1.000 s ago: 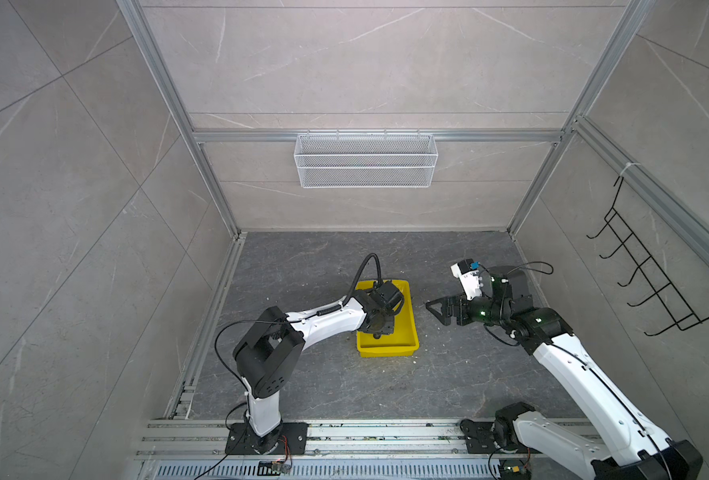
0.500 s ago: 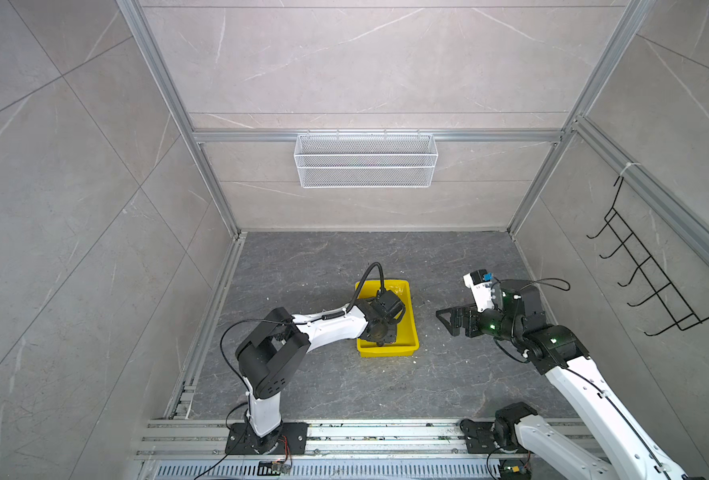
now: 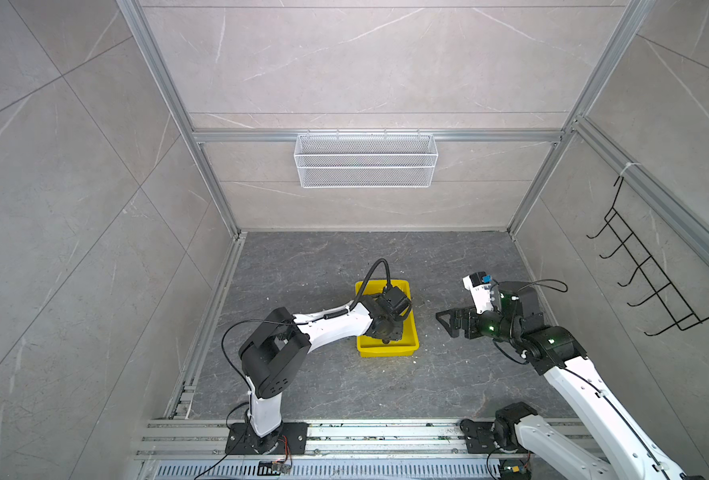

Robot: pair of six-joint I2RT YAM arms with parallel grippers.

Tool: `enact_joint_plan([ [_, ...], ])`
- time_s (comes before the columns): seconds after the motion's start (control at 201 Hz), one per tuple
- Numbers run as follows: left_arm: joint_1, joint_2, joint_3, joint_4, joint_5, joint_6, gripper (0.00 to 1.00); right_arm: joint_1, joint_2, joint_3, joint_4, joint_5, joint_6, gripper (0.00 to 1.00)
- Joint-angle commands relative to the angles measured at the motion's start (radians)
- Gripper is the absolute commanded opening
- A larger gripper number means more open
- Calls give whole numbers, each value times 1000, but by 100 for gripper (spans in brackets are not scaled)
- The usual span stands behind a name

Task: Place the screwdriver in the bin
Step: 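Lower the screwdriver into the bin and open the left gripper, then raise the left gripper out of the bin and draw it back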

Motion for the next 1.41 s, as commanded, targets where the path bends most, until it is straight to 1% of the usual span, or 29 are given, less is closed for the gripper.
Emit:
enact_joint_plan([
  [0.0,2,17,9,18,-17,-11,17,-5,-5,-7,-7,12,-7,100],
  [0.269,2,35,-3,32,-22,-27,32,-4,1,-12,-2,-2,-13,100],
  [0.413,2,45,-1,33,-22,-32,43,-8,-15,-19,-9,0,-13,100],
  [0.518,2,36,0,34,-23,-32,53,-7,-29,-20,-21,7,-15,100],
  [0.707,2,23,17,22,-35,-22,65,-9,-45,-22,-29,18,-16,100],
  [0.846,4,8,49,5,-49,1,70,-10,-44,-18,-30,13,-10,100],
  [1.055,14,-26,105,-28,-67,49,75,-11,-47,-6,-35,9,-4,100],
  [1.205,26,-69,112,-35,-69,68,79,-11,-57,-1,-43,10,-1,100],
  [1.259,32,-86,109,-38,-70,72,81,-11,-63,-1,-42,9,3,100],
  [1.344,46,-116,102,-43,-71,85,88,-12,-71,-3,-36,6,6,100],
  [1.404,57,-140,93,-45,-76,98,90,-11,-71,-1,-31,5,7,100],
])
